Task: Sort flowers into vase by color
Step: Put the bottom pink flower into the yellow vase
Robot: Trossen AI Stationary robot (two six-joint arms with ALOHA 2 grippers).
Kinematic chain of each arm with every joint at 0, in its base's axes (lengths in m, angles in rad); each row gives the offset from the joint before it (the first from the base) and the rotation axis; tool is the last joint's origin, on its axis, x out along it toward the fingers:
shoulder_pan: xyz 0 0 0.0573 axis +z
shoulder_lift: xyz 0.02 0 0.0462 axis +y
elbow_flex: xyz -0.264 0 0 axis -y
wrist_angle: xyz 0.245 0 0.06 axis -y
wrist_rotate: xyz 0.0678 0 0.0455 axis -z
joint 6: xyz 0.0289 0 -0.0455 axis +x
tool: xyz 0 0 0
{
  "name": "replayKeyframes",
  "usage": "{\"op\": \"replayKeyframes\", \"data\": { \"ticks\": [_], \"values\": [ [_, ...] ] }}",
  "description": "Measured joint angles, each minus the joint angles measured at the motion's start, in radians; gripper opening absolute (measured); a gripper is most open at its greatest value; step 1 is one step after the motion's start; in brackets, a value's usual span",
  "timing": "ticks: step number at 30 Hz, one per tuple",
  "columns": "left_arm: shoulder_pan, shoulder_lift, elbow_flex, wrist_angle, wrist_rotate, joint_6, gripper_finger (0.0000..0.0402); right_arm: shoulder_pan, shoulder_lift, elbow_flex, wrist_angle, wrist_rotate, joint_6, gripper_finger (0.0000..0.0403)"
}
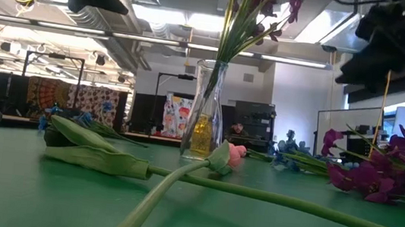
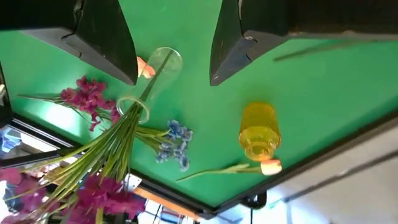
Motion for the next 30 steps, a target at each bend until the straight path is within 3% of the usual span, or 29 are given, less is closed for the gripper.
{"op": "replayKeyframes", "data": {
  "ticks": [4,8,18,24,30],
  "values": [
    [-0.072,0.085,0.001,0.161,0.026,0.03,0.0194,0.0,0.0,0.0,-0.011,-0.049,0.0,0.0156],
    [-0.129,0.174,0.001,0.275,-0.029,0.027,0.0194,0.0,0.0,0.0,-0.03,-0.065,0.028,0.0156],
    [-0.189,0.259,0.001,0.277,-0.082,-0.156,0.0194,0.012,0.0,-0.001,-0.12,-0.088,0.074,0.0156],
    [-0.211,0.284,0.001,0.268,-0.081,-0.193,0.0194,0.166,0.0,0.002,-0.088,-0.01,0.161,0.0156],
    [-0.19,0.284,0.001,0.238,-0.085,-0.214,0.0194,0.389,0.039,0.073,-0.08,0.098,0.178,0.0156]
  ]
}}
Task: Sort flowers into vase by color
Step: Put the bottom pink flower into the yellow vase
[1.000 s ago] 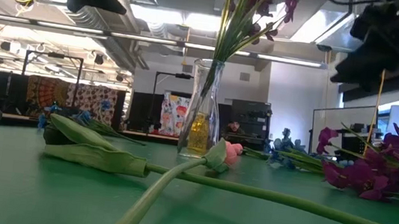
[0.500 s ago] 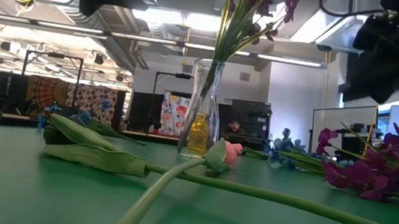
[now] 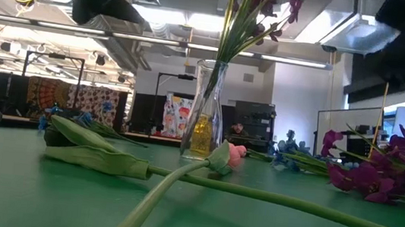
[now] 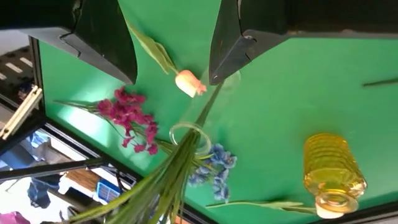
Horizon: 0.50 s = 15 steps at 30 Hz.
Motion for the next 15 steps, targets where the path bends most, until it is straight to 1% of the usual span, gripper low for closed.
{"op": "replayKeyframes", "data": {
  "ticks": [4,8,10,13,15],
  "values": [
    [-0.001,0.0,0.0,0.003,0.0,0.0,0.0194,0.144,0.06,0.069,-0.005,0.15,0.014,0.0156],
    [0.0,-0.002,0.0,0.006,-0.06,-0.002,0.0194,0.213,0.144,0.121,-0.026,0.266,0.026,0.0156],
    [0.015,-0.004,0.0,-0.008,-0.074,-0.029,0.0194,0.219,0.186,0.14,-0.033,0.284,0.044,0.0156],
    [0.048,-0.004,0.0,-0.043,-0.068,-0.094,0.0194,0.219,0.231,0.153,-0.04,0.261,0.064,0.0156],
    [0.057,-0.001,0.0,-0.054,-0.017,-0.115,0.0194,0.219,0.258,0.153,-0.044,0.236,0.071,0.0156]
  ]
}}
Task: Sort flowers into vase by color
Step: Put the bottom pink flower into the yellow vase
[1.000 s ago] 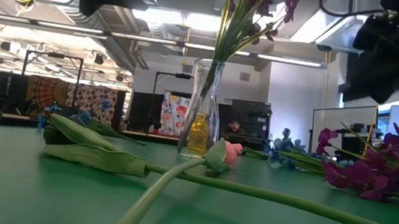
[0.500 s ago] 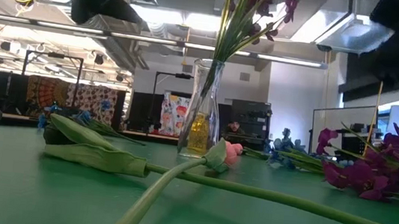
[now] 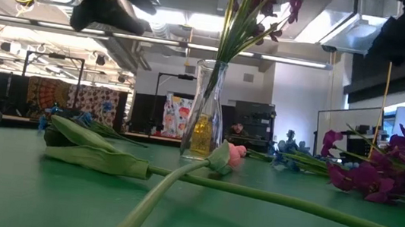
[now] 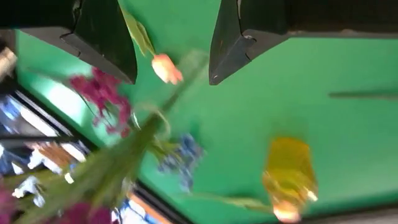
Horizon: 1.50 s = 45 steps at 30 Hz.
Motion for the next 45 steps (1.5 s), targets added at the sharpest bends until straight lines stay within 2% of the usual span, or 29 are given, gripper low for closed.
{"op": "replayKeyframes", "data": {
  "ticks": [3,8,19,26,31,35,38,45],
  "values": [
    [-0.016,0.01,0.0,-0.018,0.057,0.005,0.0194,0.0,0.031,0.0,-0.008,-0.023,0.016,0.0156],
    [-0.101,0.046,0.0,-0.001,0.068,0.096,0.0194,0.0,0.052,0.0,-0.021,-0.025,0.014,0.0156],
    [-0.232,0.25,0.0,0.233,0.048,0.027,0.0194,0.0,0.056,0.0,-0.025,-0.004,0.01,0.0156],
    [-0.265,0.322,0.0,0.209,0.054,-0.067,0.0194,0.0,0.056,0.0,-0.024,-0.003,0.009,0.0156],
    [-0.266,0.323,0.0,0.09,0.078,-0.11,0.0194,0.0,0.056,0.0,0.003,0.008,0.01,0.0156],
    [-0.24,0.308,-0.001,0.037,0.077,-0.165,0.0194,-0.001,0.087,0.0,0.151,-0.011,-0.012,0.0156],
    [-0.213,0.289,-0.001,0.038,0.076,-0.134,0.0194,0.0,0.123,0.0,0.242,-0.047,-0.067,0.0156],
    [-0.165,0.192,-0.001,0.033,0.075,-0.02,0.0194,0.0,0.24,-0.001,0.235,-0.058,-0.053,0.0156]
  ]
}}
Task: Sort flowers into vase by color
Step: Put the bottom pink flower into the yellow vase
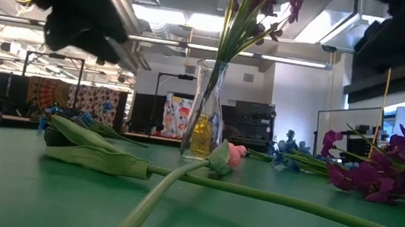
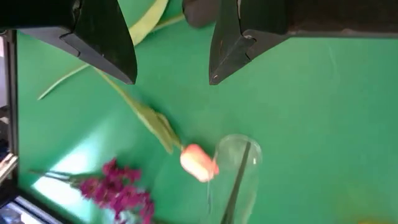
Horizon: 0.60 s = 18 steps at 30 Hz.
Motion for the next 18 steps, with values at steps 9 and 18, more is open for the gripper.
{"op": "replayKeyframes", "data": {
  "ticks": [9,18],
  "values": [
    [0.037,-0.199,0.002,0.006,-0.156,0.188,0.0194,0.0,0.23,0.0,0.266,-0.029,0.038,0.0156],
    [0.051,-0.235,0.002,0.002,-0.166,0.197,0.0194,0.0,0.434,0.0,0.567,-0.003,0.227,0.0156]
  ]
}}
